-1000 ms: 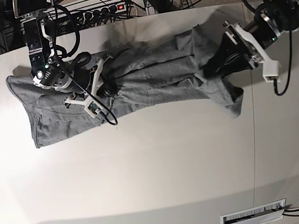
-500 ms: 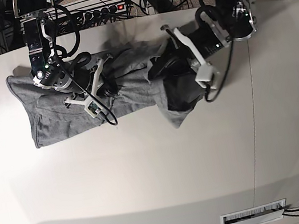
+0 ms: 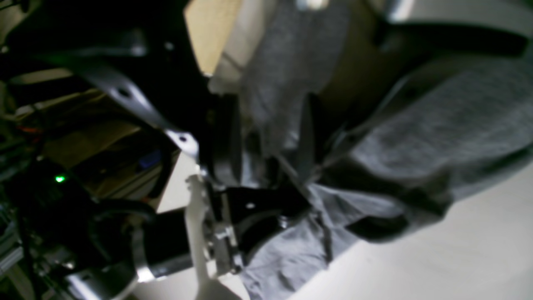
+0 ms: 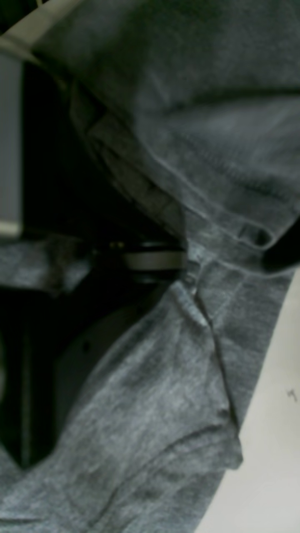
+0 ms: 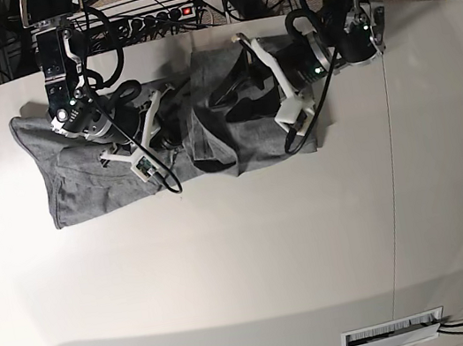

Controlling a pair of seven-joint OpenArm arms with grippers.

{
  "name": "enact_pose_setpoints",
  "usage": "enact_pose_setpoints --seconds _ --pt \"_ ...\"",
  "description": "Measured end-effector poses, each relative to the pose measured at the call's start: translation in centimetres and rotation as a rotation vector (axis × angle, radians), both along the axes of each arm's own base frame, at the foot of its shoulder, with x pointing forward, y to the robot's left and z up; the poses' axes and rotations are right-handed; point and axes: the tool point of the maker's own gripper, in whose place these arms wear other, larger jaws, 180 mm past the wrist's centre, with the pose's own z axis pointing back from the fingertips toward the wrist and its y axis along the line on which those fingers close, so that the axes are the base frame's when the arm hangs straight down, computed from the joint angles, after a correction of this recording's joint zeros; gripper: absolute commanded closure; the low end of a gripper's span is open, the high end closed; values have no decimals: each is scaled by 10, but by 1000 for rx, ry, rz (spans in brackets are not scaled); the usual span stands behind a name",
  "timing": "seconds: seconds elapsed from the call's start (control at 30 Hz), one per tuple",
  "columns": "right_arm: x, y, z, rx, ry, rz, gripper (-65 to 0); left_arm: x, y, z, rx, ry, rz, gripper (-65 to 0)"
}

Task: Fold the T-shirt properly
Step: 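Lift the hem end with the left gripper, fold it toward the right gripper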

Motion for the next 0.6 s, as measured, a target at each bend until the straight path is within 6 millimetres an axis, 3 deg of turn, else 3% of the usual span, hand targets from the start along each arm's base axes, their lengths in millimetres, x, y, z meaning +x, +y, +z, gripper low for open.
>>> enact_pose_setpoints --seconds 0.13,0.27,0.4,0.5,0.6 --pt "0 0 0 0 0 0 0 10 14 -1 39 -25 26 -172" --pt "-1 -1 3 -27 -1 8 0 22 48 -9 108 -29 99 0" --pt "-6 -2 17 -86 0 33 0 29 69 -24 237 -49 138 0" --pt "-6 8 36 -57 -17 56 0 35 67 -22 210 -61 176 0" --pt "-6 10 43 -55 -32 63 0 31 63 -34 219 -26 169 0"
